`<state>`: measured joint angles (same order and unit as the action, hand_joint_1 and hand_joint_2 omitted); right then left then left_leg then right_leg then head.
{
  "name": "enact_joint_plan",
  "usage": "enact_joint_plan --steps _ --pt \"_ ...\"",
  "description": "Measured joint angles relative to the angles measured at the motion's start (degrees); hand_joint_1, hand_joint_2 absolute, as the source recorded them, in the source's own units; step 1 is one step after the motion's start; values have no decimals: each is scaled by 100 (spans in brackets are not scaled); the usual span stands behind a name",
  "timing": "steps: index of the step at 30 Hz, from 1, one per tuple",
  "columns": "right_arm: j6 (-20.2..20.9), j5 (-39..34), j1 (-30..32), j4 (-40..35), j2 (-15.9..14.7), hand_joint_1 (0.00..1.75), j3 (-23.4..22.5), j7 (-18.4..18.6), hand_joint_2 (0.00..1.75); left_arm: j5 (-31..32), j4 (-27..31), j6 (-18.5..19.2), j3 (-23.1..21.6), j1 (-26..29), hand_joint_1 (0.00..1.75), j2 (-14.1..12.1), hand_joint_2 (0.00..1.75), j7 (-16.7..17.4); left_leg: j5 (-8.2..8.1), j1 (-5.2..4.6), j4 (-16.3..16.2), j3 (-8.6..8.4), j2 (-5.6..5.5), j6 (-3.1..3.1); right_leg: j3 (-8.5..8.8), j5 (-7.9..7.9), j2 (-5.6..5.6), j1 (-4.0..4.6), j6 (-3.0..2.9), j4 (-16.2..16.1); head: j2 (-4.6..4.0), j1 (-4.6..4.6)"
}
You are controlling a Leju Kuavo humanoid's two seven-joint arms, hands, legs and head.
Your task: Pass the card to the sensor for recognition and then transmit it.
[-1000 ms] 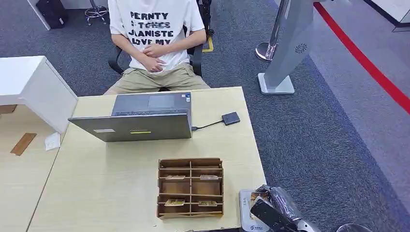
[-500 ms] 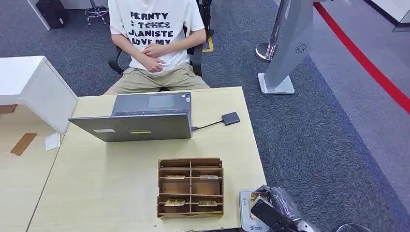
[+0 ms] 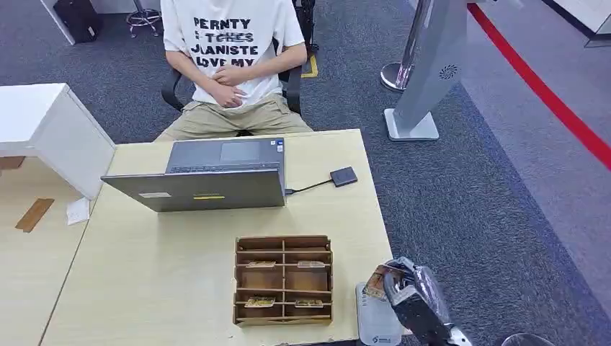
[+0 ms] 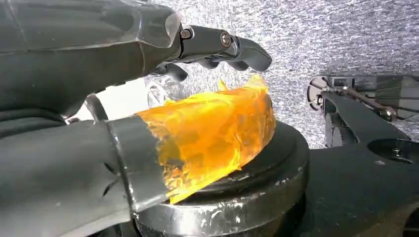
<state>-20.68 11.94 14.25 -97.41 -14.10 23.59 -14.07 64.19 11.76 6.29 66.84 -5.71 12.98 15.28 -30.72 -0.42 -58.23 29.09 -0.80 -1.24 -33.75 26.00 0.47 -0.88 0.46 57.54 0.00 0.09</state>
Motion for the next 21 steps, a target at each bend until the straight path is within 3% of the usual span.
enact_joint_plan --steps 11,21 --pt "28 -641 204 -875 726 175 -602 -921 175 116 0 -17 0 1 0 15 0 -18 0 -1 0 1 1 0 1 0 0 -2 0 0 0 0" --pt "347 -490 -206 -1268 857 175 -545 -1068 175 332 0 20 -33 -5 0 17 0 -17 1 0 0 1 5 0 2 -2 2 -1 -1 1 0 0"
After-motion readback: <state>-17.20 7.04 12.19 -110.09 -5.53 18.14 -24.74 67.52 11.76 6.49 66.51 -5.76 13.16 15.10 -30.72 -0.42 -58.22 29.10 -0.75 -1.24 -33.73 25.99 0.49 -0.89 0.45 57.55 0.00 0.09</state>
